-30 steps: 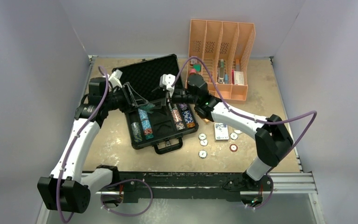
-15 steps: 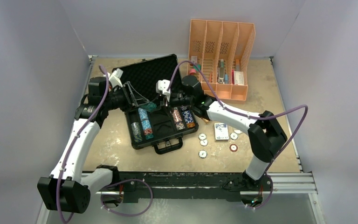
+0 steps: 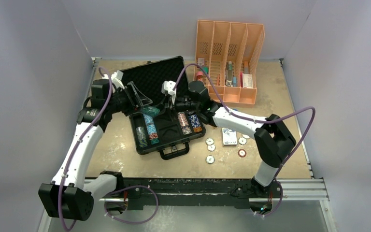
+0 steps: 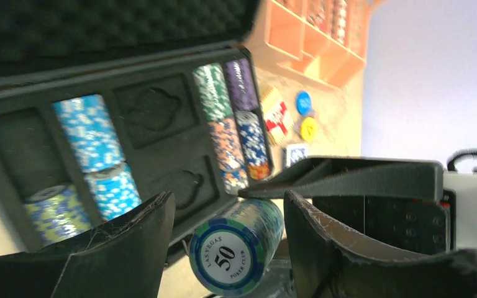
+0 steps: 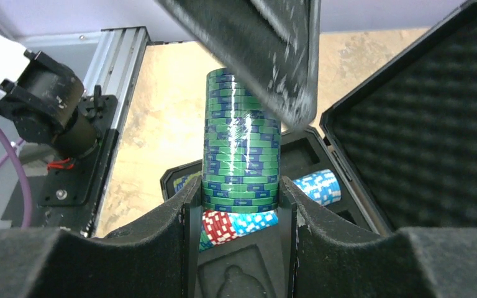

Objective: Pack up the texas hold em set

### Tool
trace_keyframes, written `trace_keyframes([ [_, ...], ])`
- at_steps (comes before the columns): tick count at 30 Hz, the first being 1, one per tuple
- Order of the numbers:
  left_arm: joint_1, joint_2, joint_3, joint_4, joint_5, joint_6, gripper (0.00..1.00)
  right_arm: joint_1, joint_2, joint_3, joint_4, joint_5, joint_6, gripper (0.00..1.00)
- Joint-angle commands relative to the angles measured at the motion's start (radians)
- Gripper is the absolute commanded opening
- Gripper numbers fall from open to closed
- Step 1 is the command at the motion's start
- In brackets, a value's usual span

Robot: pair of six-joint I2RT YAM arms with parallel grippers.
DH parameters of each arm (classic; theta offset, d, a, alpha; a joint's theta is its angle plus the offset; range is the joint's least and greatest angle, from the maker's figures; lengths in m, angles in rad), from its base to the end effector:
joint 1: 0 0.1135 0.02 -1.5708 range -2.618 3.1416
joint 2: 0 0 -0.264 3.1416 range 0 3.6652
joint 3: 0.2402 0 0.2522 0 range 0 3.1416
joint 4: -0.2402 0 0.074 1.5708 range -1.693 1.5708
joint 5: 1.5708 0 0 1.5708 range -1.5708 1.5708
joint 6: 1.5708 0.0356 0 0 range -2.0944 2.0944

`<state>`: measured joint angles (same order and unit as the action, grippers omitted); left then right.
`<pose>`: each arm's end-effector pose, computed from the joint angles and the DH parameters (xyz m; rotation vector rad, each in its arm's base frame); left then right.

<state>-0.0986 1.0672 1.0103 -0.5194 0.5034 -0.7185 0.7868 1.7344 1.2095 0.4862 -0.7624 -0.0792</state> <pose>0.2260 -0.0396 0.3334 -0.3818 2.2075 -1.0020 0.2684 0.3039 0.2993 -1.2392 1.2011 1.1421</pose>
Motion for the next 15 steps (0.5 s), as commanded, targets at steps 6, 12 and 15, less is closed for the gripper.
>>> trace_keyframes([
  [6, 0.000, -0.032, 0.374, -0.161, -0.706, 0.144, 0.65, 0.109, -0.069, -0.049, 0.208, 0.340, 0.284, 0.00],
  [12, -0.001, -0.094, 0.337, -0.148, -0.749, 0.140, 0.67, 0.216, 0.004, 0.038, 0.182, 0.690, 0.367, 0.00],
  [15, -0.001, -0.115, 0.310, -0.180, -0.756, 0.138, 0.67, 0.235, 0.055, 0.088, 0.176, 0.798, 0.416, 0.00],
])
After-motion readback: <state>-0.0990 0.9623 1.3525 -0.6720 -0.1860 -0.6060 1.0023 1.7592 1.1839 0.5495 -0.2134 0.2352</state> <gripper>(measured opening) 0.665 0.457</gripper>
